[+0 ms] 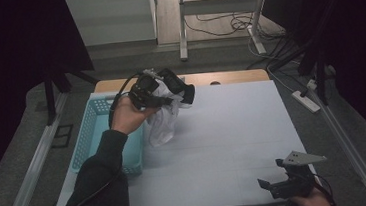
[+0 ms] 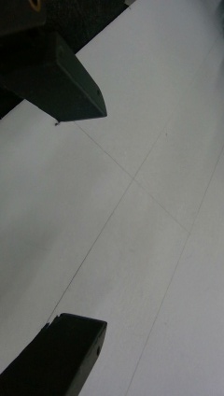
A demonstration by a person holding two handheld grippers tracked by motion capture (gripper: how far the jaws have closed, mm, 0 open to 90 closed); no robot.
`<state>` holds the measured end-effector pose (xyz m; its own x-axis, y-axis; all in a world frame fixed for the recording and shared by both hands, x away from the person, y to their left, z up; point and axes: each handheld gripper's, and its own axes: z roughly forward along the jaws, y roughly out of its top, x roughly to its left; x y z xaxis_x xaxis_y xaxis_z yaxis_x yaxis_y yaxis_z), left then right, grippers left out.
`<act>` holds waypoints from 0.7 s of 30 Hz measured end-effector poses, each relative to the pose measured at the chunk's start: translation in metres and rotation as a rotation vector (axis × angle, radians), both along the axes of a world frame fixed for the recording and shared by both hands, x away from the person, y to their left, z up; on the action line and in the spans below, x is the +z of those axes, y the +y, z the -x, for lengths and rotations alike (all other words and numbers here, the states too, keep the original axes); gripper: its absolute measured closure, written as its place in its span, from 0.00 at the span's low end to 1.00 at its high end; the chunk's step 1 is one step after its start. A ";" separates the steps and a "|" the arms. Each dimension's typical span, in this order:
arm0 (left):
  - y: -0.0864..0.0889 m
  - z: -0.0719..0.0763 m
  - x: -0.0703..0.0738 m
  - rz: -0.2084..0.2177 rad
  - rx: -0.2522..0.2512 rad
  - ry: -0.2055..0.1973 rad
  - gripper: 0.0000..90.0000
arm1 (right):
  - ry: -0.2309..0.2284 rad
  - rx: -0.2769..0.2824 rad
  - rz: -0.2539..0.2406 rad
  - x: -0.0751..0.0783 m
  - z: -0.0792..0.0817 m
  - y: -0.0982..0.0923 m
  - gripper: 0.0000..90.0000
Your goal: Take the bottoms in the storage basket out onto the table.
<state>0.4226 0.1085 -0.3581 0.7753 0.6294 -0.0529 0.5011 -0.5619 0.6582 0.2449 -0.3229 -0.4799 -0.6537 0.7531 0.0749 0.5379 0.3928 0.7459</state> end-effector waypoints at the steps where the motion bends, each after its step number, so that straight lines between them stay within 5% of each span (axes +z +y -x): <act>1: -0.003 -0.001 -0.001 0.001 -0.006 0.004 0.86 | 0.000 0.000 0.000 0.000 0.000 0.000 0.01; 21: -0.049 -0.014 -0.045 -0.007 -0.065 0.079 0.86 | -0.001 0.003 -0.002 0.000 0.000 0.000 0.02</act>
<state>0.4365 0.0595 -0.4036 0.8080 0.5787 -0.1108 0.5135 -0.5995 0.6140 0.2448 -0.3232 -0.4798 -0.6559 0.7510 0.0755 0.5361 0.3932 0.7470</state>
